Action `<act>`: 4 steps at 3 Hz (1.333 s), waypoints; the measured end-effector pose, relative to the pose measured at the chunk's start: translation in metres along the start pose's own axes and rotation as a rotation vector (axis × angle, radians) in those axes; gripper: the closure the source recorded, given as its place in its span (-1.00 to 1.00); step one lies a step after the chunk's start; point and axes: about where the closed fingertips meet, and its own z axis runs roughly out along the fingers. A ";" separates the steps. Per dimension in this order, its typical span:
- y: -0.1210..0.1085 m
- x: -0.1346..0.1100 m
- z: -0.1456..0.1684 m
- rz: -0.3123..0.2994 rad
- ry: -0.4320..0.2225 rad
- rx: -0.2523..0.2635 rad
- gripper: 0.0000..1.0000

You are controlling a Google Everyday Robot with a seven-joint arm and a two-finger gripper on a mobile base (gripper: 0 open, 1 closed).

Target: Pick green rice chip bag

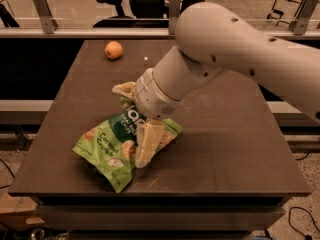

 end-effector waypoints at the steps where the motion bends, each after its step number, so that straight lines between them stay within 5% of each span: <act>1: 0.001 0.001 0.016 -0.008 -0.037 -0.018 -0.65; 4: 0.000 0.003 0.026 -0.001 -0.079 -0.004 0.74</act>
Offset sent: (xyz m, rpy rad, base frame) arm 0.0045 0.0157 -0.0332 0.0900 0.0492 0.0257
